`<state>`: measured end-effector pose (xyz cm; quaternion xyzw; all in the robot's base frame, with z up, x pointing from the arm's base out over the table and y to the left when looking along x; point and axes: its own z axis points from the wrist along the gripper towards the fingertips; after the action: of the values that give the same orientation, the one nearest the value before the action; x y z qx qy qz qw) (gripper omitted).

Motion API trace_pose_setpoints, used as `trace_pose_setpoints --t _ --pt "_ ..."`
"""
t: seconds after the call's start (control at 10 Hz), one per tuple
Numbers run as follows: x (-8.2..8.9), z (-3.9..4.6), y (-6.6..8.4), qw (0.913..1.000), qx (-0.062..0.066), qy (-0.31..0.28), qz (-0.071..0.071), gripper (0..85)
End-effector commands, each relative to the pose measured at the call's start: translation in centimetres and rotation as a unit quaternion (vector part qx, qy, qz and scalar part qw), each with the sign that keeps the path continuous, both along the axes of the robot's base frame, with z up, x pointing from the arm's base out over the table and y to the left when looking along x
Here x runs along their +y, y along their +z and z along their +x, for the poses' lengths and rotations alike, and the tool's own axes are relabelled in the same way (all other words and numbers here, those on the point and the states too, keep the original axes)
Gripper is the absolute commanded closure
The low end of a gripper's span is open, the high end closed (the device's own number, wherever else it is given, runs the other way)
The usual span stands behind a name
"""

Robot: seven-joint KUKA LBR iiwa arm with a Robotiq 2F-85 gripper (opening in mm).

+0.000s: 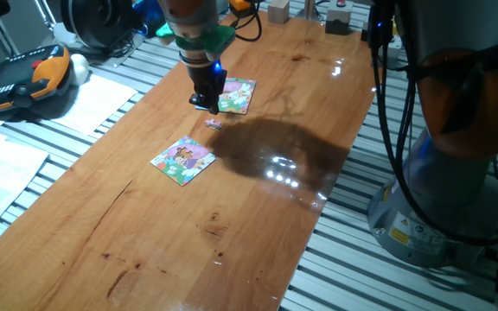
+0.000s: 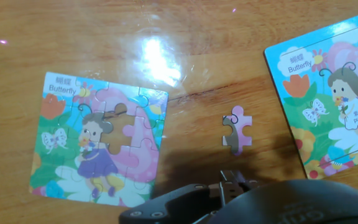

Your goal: Assemble one piece of a puzzle

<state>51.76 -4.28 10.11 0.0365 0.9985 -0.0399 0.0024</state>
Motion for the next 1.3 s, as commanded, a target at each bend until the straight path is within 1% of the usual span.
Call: trace_pose_setpoints --t 0.0,0.1,0.3,0.4,0.5,0.6,0.7,0.9,1.0,1.1,1.2 --pt "-0.01 0.0 0.0 1.0 -0.002 0.0 0.0 85.0" --pt "-0.01 0.0 0.0 1.0 -0.004 -0.004 -0.001 85.0" --pt "-0.01 0.0 0.0 0.9998 -0.014 -0.008 -0.007 85.0" --pt "-0.01 0.0 0.0 0.9998 -0.014 -0.009 -0.008 85.0" --pt "-0.01 0.0 0.0 0.9999 -0.012 -0.007 -0.006 85.0" --pt "-0.01 0.0 0.0 0.9998 -0.012 -0.012 -0.013 85.0" --pt "-0.01 0.0 0.0 0.9998 -0.012 -0.014 -0.004 85.0" --pt "0.12 0.09 -0.27 0.9998 -0.016 -0.014 -0.002 85.0" --pt "0.18 0.19 -0.52 0.9998 -0.003 -0.017 0.007 85.0" --pt "0.17 0.24 -0.63 0.9998 0.004 -0.017 0.008 85.0" --pt "0.23 0.35 -0.79 0.9997 0.007 -0.02 0.013 85.0"
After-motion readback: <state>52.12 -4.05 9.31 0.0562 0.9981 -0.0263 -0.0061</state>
